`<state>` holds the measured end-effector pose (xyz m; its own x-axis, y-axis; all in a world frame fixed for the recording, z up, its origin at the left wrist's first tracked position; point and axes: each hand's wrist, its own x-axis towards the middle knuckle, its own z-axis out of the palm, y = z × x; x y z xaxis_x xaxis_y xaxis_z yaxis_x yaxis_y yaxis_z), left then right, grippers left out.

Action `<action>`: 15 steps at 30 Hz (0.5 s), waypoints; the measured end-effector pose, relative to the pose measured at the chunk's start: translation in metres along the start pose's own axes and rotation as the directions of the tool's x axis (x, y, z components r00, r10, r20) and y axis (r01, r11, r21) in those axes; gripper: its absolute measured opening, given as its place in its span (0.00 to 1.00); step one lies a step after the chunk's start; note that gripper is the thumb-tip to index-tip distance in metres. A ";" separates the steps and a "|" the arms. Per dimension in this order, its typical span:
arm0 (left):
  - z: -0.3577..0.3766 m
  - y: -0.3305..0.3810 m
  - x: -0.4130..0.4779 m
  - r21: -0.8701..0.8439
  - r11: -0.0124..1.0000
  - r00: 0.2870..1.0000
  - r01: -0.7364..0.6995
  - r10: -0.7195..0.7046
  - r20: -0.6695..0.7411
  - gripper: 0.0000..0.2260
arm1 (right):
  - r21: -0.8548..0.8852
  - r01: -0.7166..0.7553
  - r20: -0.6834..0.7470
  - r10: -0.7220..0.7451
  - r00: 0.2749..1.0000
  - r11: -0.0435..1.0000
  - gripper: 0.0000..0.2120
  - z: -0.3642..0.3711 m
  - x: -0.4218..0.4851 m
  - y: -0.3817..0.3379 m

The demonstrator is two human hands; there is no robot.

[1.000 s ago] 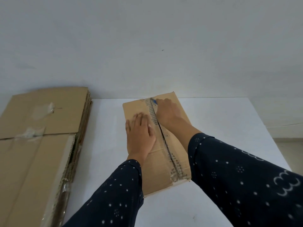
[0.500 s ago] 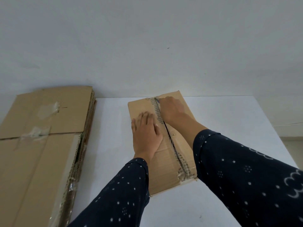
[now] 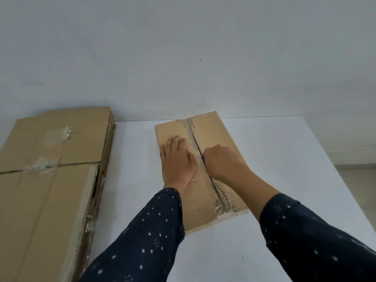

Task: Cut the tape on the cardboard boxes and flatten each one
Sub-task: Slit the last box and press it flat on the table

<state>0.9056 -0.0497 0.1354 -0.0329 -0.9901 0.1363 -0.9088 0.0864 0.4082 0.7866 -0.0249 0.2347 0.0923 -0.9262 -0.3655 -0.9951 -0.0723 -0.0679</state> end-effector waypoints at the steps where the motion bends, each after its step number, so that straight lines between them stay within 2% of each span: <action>1: -0.003 0.001 -0.002 -0.012 1.000 1.000 -0.008 0.008 -0.001 0.18 | 0.002 -0.006 -0.006 0.006 1.000 1.000 0.06 0.001 -0.002 0.001; 3: -0.009 0.004 -0.011 -0.005 1.000 1.000 -0.027 0.027 0.015 0.15 | 0.016 -0.018 -0.018 0.019 1.000 1.000 0.06 0.003 -0.002 0.001; 7: -0.009 0.013 -0.050 0.104 0.994 0.994 -0.029 0.018 0.109 0.23 | 0.026 -0.005 -0.023 0.005 1.000 1.000 0.13 0.004 -0.005 0.004; 9: -0.007 0.014 -0.066 0.114 0.993 0.993 -0.005 -0.009 0.122 0.24 | 0.032 0.007 -0.014 -0.006 1.000 0.999 0.16 0.005 -0.015 0.007; 15: -0.005 0.015 -0.066 0.121 0.992 0.991 0.021 -0.036 0.127 0.25 | 0.020 0.055 0.099 -0.057 0.993 0.998 0.10 0.019 -0.089 0.021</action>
<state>0.8959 0.0178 0.1367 -0.0522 -0.9986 0.0061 -0.9529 0.0516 0.2990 0.7578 0.0632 0.2484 0.1518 -0.8794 -0.4512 -0.9876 -0.1160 -0.1061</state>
